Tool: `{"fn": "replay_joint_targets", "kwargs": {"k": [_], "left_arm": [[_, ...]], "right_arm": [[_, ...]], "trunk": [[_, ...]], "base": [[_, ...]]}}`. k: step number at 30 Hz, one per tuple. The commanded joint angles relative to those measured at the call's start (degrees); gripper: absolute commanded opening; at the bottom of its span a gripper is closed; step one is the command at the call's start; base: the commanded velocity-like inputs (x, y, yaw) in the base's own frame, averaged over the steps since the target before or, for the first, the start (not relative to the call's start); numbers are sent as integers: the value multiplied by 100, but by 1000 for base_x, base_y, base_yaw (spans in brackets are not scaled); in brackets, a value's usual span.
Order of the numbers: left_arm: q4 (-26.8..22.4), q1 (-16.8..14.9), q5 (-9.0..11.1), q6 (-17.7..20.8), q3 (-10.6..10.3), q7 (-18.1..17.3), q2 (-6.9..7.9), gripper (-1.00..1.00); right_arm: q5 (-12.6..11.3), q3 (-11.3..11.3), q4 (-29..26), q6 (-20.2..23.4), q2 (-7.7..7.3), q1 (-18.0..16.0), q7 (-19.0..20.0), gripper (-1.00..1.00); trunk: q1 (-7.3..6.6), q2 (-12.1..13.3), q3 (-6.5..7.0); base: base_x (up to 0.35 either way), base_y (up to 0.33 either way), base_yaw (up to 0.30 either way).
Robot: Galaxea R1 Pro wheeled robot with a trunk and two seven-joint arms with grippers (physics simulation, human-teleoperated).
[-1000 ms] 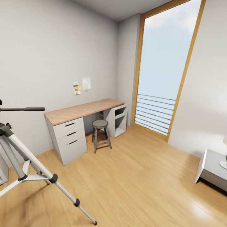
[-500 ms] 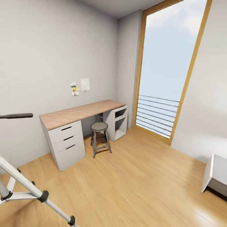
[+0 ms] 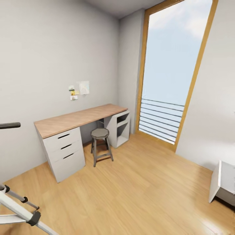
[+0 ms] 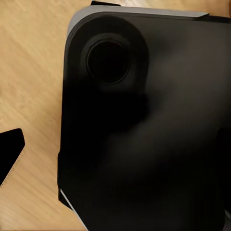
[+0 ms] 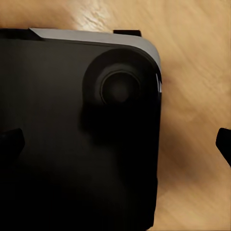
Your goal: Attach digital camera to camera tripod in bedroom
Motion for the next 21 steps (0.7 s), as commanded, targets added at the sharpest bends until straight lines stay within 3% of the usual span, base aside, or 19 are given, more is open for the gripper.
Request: {"fn": "replay_joint_targets", "kwargs": {"k": [1,21], "left_arm": [[-5,2,54,-10,14,-1,-3,100],[-5,2,54,-207,22,-1,-8,100]], "right_arm": [[4,0,7,-20,-1,-4,-1,100],[11,5,5,-11,-2,-5,-1,100]], "trunk": [[0,-3,-3],[0,-3,37]], "base": [[27,0,-218],[3,0,-238]]}}
